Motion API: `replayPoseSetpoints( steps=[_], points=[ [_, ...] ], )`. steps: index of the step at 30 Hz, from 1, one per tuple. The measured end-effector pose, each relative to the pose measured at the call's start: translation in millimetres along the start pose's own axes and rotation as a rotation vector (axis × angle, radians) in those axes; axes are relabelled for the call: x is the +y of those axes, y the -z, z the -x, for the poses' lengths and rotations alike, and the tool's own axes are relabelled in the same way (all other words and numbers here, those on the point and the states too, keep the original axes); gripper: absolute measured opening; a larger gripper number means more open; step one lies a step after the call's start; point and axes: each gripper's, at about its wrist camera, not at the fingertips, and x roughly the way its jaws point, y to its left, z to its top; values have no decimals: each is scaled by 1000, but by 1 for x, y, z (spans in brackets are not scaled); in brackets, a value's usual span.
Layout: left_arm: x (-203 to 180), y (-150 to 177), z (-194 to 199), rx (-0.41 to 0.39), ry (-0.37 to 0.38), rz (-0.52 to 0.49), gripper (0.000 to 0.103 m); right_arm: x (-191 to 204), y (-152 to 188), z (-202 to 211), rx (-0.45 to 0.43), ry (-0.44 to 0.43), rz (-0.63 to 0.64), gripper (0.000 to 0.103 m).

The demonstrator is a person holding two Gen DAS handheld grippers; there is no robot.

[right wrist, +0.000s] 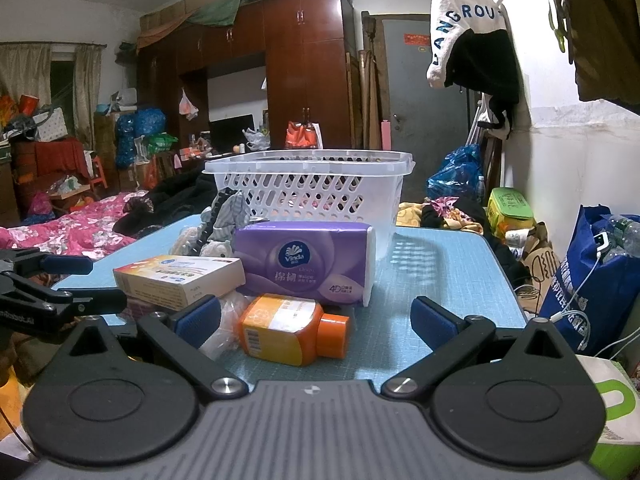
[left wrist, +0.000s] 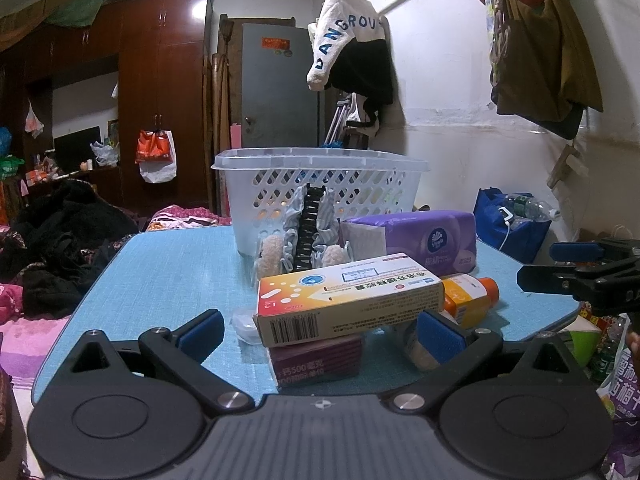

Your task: Organize objects

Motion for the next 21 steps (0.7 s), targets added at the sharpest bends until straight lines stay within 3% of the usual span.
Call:
replayPoseSetpoints(
  steps=[3,7,10,14,16,19,21],
  points=[
    [0,0,1,-9,3,-1,103,0,0,0,-4,-4,1,103],
    [7,-5,4,-53,11,23,103,0,1,5,-89,-43,9,103],
    [22,-10,4,-145,32,56,103,2,2,4,-147,-50,20,103],
    [37,-9,-5,-123,13,40,103,5,1,-7,-121,-134,0,103],
    [46,-3,-5,-129,48,30,103,11,2,-13,-111,-167,16,103],
    [60,6,-10,-122,161,35,102,24,4,-22,-93,-202,56,103],
    [67,11,-15,-115,194,42,95,30,6,-30,-78,-237,58,103]
  ],
)
